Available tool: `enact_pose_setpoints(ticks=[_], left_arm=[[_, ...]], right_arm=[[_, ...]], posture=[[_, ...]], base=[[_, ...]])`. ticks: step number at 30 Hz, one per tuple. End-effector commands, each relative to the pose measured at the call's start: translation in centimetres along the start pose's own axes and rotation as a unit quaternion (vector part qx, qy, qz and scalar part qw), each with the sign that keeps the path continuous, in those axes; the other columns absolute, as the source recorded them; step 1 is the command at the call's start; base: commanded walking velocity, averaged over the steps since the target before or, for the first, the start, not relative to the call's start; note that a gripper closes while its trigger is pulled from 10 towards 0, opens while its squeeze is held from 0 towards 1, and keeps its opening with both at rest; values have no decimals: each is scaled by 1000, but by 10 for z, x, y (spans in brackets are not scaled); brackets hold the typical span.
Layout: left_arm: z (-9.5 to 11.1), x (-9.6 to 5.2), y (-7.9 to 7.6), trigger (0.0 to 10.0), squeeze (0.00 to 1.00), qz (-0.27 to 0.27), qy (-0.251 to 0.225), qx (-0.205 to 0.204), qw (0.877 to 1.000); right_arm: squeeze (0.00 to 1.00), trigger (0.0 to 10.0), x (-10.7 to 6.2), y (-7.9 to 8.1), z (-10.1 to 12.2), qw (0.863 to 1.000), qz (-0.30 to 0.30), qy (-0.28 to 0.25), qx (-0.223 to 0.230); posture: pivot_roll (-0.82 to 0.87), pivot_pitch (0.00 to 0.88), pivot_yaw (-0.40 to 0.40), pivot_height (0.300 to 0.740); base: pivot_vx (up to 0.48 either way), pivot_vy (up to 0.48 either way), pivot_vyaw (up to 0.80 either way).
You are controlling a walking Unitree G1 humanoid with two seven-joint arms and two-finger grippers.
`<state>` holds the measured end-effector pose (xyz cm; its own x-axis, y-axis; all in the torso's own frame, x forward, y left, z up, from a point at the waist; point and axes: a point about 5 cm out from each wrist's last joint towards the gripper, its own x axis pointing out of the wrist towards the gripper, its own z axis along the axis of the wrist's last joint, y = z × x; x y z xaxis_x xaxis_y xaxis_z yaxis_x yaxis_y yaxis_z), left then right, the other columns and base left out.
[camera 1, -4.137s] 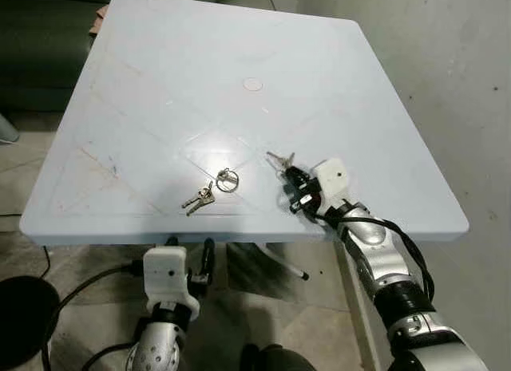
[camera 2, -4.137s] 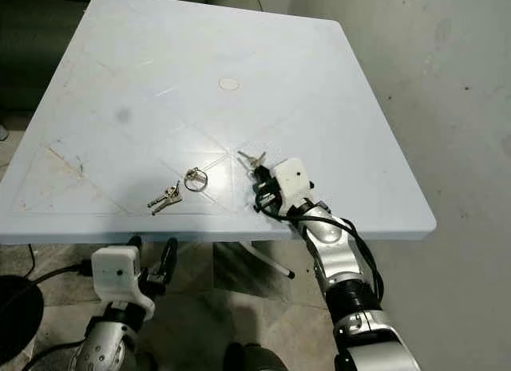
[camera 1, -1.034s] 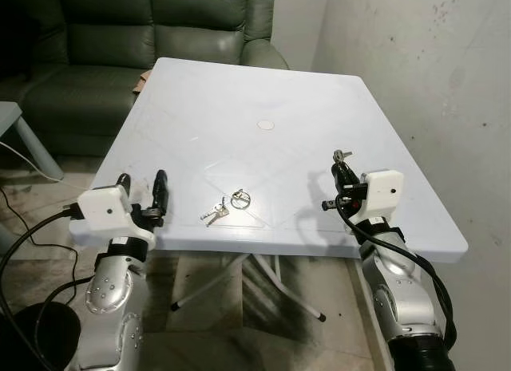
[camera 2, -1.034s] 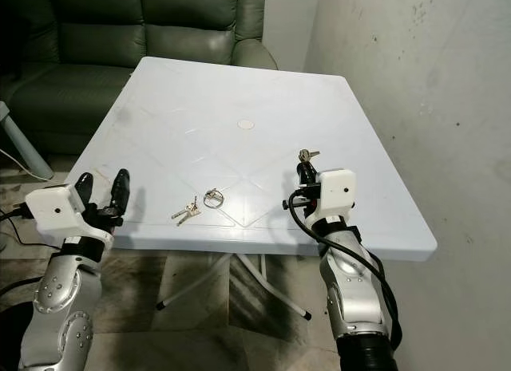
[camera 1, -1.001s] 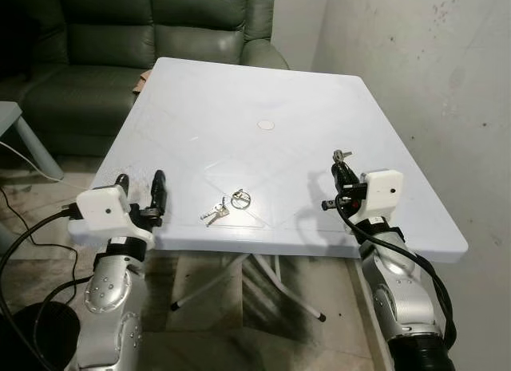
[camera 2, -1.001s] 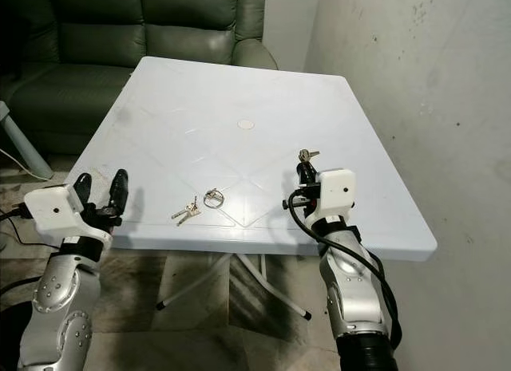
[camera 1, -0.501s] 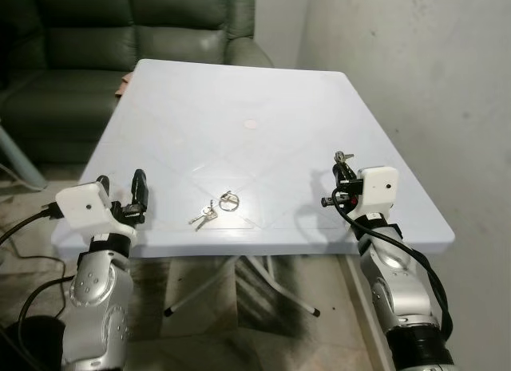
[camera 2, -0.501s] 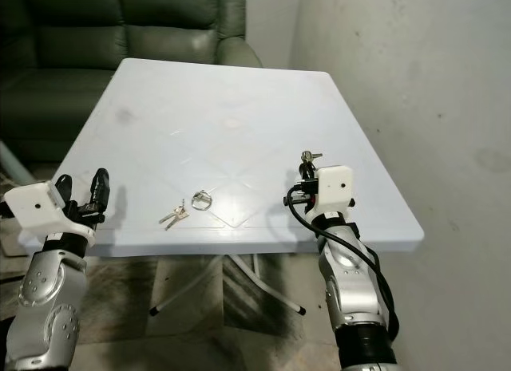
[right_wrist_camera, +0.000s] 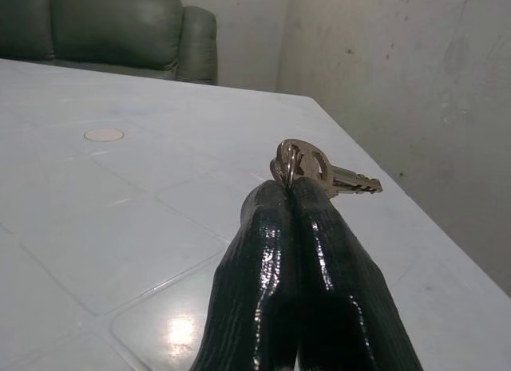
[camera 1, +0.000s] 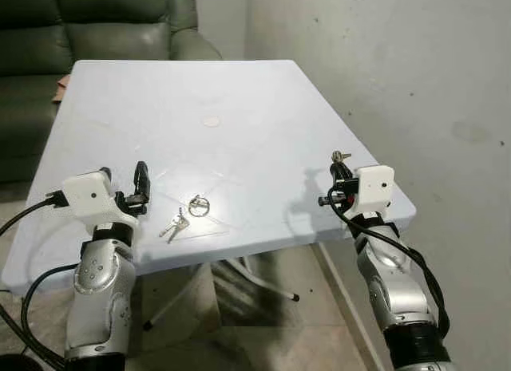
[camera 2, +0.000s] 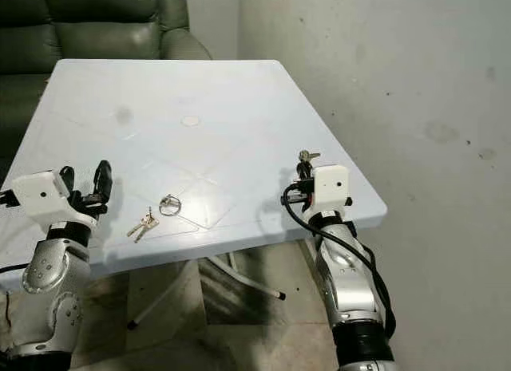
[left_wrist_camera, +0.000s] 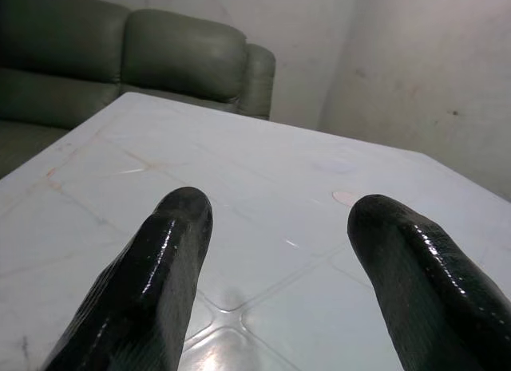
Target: Hang keys on a hook
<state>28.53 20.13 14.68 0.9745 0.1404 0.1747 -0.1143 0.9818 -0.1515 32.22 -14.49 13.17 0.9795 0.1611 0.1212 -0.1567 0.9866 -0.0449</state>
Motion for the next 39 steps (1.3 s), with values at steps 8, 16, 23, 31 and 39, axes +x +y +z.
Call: enact_pose_setpoints(ticks=[8, 16, 23, 31, 39], left_arm=[[-4, 1, -3, 10000, 0, -9, 12, -21, 1000], [-5, 1, -3, 10000, 0, -7, 13, -6, 1000], [-6, -1, -5, 10000, 0, -6, 12, -15, 1000], [-10, -3, -8, 10000, 0, -8, 22, -22, 999], [-12, -3, -8, 10000, 0, -4, 31, -14, 999]], right_arm=[[0, 10000, 1, 3, -1, 1000, 3, 1, -5], [0, 10000, 1, 3, -1, 1000, 6, 2, -8], [0, 10000, -1, 5, -1, 1000, 13, 2, -12], [0, 10000, -4, 5, -2, 1000, 16, 5, -15], [0, 10000, -6, 5, -3, 1000, 18, 7, -16]], posture=[[-58, 0, -47, 728], [-57, 0, -55, 728], [-58, 0, -60, 728], [-66, 0, -63, 728], [-69, 0, -62, 728]], base=[[0, 125, -777], [0, 420, -779], [0, 0, -775], [0, 0, -775], [0, 0, -775]])
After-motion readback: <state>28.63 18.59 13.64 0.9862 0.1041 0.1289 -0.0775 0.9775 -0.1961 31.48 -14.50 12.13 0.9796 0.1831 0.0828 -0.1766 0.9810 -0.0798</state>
